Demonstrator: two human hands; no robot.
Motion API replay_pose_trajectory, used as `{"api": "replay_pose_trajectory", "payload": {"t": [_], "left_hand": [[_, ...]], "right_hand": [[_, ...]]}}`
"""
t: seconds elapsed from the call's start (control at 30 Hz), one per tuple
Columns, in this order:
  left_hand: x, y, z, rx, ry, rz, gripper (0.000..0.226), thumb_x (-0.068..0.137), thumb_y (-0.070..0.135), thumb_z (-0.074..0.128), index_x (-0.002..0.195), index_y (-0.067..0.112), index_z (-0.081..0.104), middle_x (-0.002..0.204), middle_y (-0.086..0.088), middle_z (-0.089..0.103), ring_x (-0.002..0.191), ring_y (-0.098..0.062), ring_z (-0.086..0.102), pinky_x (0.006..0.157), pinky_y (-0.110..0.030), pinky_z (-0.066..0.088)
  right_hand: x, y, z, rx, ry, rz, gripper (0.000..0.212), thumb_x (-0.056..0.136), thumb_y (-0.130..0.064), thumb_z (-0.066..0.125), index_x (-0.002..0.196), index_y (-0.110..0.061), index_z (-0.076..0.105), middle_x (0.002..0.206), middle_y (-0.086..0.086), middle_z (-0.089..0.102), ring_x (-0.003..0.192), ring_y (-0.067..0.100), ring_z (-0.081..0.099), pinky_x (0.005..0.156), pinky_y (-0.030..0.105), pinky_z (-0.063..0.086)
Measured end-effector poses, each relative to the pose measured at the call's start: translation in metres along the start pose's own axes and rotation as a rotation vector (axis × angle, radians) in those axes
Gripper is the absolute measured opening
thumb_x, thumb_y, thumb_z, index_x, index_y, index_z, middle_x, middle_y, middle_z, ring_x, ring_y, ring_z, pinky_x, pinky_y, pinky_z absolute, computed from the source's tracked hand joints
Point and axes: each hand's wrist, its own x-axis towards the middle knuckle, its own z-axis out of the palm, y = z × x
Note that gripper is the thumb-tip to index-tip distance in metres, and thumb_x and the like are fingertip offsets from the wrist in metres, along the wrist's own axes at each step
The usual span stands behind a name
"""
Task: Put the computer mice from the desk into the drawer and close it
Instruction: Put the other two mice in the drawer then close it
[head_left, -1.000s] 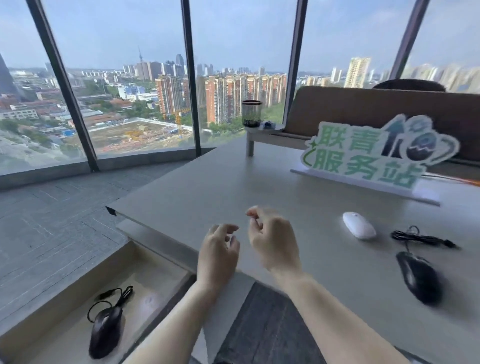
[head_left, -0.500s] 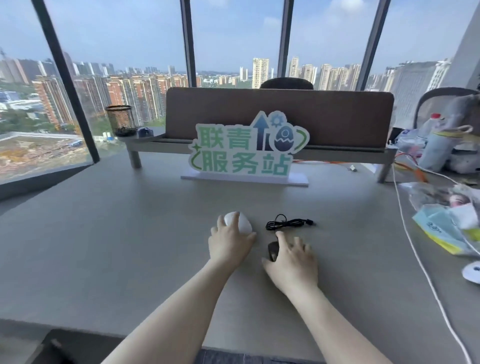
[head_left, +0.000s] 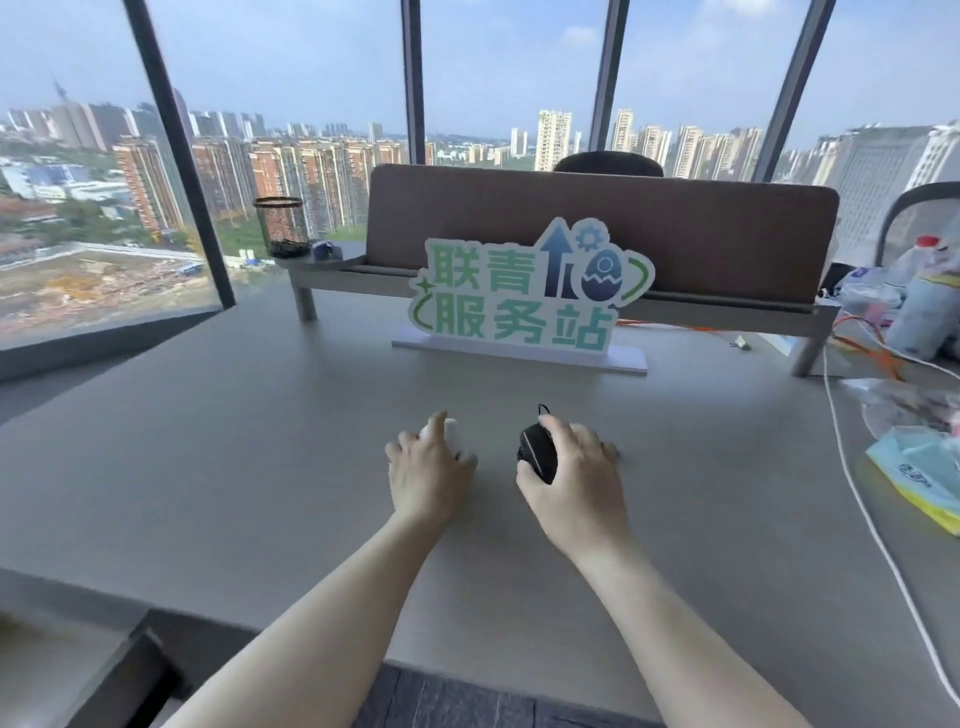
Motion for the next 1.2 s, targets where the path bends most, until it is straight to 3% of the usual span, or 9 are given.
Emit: {"api": "replay_pose_trajectory", "payload": {"t": [0.23,0.37,0.5,0.67,0.8,1.0,1.2], "left_hand": [[-0.05,-0.104,-0.143,-0.148,0.309,-0.093,0.056,0.08,0.027,0.057,0.135,0.031,0.045,0.126,-0.012,0.055,0.116,-0.031,0.042,0.094,-0.035,0.034],[-0.092,-0.193,-0.219,-0.13,0.491,-0.222,0.055,0.083,0.029,0.058,0.136,0.028,0.045,0.124,-0.012,0.055,0.116,-0.029,0.041,0.093,-0.036,0.035],[-0.14,-0.281,-0.268,-0.057,0.569,-0.418,0.053,0.086,0.034,0.053,0.137,0.028,0.042,0.123,-0.011,0.054,0.115,-0.029,0.042,0.094,-0.036,0.034],[-0.182,-0.379,-0.289,0.142,0.405,-0.743,0.057,0.076,0.033,0.045,0.133,0.025,0.04,0.123,-0.018,0.055,0.111,-0.037,0.046,0.088,-0.042,0.035],[-0.192,-0.426,-0.279,0.168,0.255,-0.936,0.058,0.078,0.026,0.044,0.135,0.022,0.039,0.131,-0.018,0.047,0.118,-0.037,0.039,0.093,-0.043,0.038],[-0.19,-0.479,-0.252,0.207,0.116,-1.098,0.047,0.087,0.028,0.042,0.133,0.019,0.039,0.135,-0.016,0.044,0.123,-0.035,0.038,0.097,-0.041,0.037],[-0.188,-0.512,-0.227,0.199,0.049,-1.21,0.043,0.097,0.032,0.028,0.137,0.02,0.036,0.141,-0.017,0.038,0.13,-0.036,0.034,0.102,-0.047,0.035]], "right_hand": [[-0.023,-0.147,0.009,0.32,-0.016,-0.296,0.047,0.084,-0.034,0.064,0.13,-0.027,0.054,0.121,0.002,0.059,0.109,0.025,0.045,0.089,0.029,0.036],[-0.061,-0.235,0.04,0.517,-0.17,-0.404,0.043,0.086,-0.034,0.062,0.127,-0.031,0.053,0.114,-0.001,0.057,0.107,0.019,0.046,0.084,0.027,0.035],[-0.107,-0.301,0.095,0.64,-0.349,-0.456,0.04,0.087,-0.03,0.065,0.126,-0.031,0.055,0.115,-0.004,0.059,0.11,0.017,0.049,0.087,0.028,0.037],[-0.164,-0.347,0.192,0.623,-0.609,-0.404,0.048,0.085,-0.039,0.061,0.131,-0.029,0.052,0.12,-0.003,0.062,0.115,0.022,0.053,0.1,0.04,0.044],[-0.194,-0.359,0.269,0.489,-0.746,-0.353,0.052,0.086,-0.034,0.06,0.136,-0.024,0.05,0.128,0.007,0.057,0.121,0.027,0.044,0.1,0.037,0.038],[-0.199,-0.356,0.368,0.135,-0.85,-0.409,0.052,0.086,-0.03,0.058,0.137,-0.024,0.047,0.134,0.007,0.052,0.121,0.032,0.038,0.104,0.038,0.035],[-0.193,-0.343,0.439,-0.199,-0.961,-0.478,0.05,0.087,-0.017,0.05,0.136,-0.027,0.044,0.134,0.013,0.045,0.121,0.036,0.037,0.099,0.043,0.042]]}}
